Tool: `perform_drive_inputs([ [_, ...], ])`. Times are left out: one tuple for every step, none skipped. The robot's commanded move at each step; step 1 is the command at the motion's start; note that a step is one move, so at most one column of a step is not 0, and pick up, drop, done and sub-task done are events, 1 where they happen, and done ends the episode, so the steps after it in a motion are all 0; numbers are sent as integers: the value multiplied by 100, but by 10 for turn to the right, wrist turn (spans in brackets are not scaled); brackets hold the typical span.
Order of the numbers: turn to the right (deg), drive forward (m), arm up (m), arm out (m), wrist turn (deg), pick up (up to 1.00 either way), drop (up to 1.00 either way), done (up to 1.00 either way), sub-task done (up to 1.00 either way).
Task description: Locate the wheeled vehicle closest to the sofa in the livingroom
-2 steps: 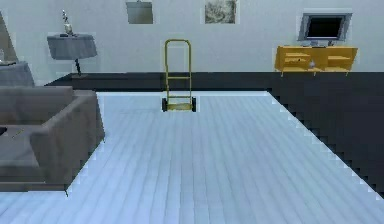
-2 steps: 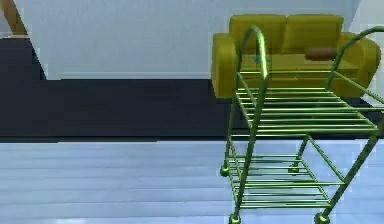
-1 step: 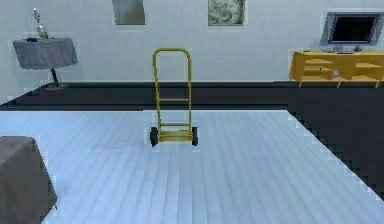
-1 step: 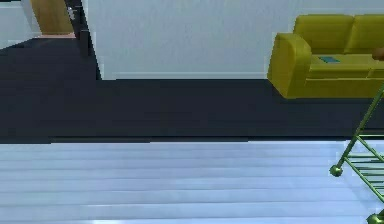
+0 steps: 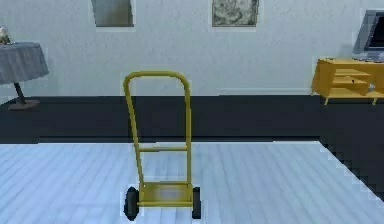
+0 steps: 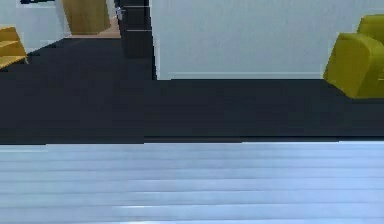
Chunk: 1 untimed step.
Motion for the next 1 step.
perform_drive_inputs([
  [-60,0,0,0,0,0,0,0,0],
])
